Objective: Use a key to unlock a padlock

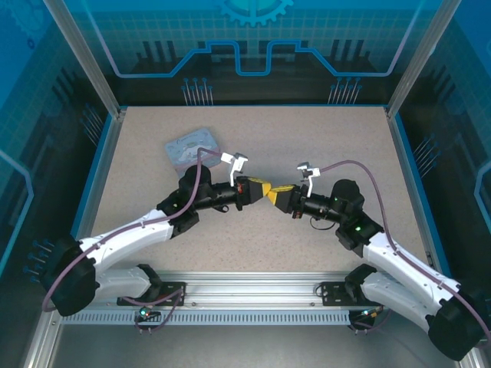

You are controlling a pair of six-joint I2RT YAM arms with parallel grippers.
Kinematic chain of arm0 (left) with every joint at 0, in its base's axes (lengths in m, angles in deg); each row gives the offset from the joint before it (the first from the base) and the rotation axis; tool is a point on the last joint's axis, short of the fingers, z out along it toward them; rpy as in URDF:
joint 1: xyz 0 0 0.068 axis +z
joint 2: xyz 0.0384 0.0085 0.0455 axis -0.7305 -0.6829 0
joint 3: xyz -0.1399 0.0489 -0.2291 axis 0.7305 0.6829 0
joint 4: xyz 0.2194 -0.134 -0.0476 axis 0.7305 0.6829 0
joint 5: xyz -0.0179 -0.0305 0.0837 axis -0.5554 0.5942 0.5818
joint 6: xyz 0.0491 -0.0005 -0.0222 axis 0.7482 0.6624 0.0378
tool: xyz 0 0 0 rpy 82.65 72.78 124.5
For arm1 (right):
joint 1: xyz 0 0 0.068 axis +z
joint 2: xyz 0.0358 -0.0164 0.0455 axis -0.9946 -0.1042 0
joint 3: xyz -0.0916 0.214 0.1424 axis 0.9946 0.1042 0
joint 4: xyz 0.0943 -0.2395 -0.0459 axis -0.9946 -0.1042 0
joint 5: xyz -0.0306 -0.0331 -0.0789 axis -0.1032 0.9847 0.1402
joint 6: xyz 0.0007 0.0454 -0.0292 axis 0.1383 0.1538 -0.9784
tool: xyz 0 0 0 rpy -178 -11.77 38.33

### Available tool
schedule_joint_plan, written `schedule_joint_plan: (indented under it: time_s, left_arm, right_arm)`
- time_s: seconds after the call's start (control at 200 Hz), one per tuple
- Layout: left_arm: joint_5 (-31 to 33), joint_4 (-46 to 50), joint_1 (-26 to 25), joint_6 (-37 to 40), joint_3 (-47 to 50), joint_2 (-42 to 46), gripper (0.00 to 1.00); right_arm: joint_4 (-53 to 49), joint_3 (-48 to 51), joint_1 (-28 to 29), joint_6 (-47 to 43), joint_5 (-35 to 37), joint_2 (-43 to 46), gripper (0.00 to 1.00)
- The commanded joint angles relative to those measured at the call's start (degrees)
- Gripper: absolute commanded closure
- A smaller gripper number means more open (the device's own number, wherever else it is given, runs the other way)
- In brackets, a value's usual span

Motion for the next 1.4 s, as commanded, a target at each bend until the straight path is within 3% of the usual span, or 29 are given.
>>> schedule_joint_plan:
  time_s: [0.0, 0.19, 0.43, 0.82, 1.216, 1.396]
  left_arm:
    - [1.5, 8.8, -0.4, 8.7, -3.6, 3.3, 1.00]
    - [-1.3, 16.1, -0.4, 14.5, -7.6, 4.8, 1.00]
    - [-4.2, 18.5, -0.4, 15.9, -10.6, 5.3, 1.00]
    - [-4.9, 17.9, -0.4, 14.8, -11.1, 5.1, 1.00]
    - [-3.5, 16.6, -0.3, 13.9, -10.6, 5.0, 1.00]
    - [-3.0, 15.8, -0.4, 13.2, -10.5, 4.9, 1.00]
  right_arm:
    - [-7.9, -1.9, -0.4, -5.5, -1.2, 4.1, 0.63]
    - [-7.1, -2.3, -1.4, -9.8, -5.7, 7.1, 0.44]
    - [0.2, -4.8, -1.3, -12.5, -9.6, 4.2, 0.37]
    - [3.2, -8.0, 0.1, -12.1, -11.7, -2.8, 0.54]
    - [2.9, -5.9, 1.0, -10.8, -10.1, -3.0, 0.72]
    - [2.1, -5.8, 1.2, -10.6, -10.2, -3.3, 0.75]
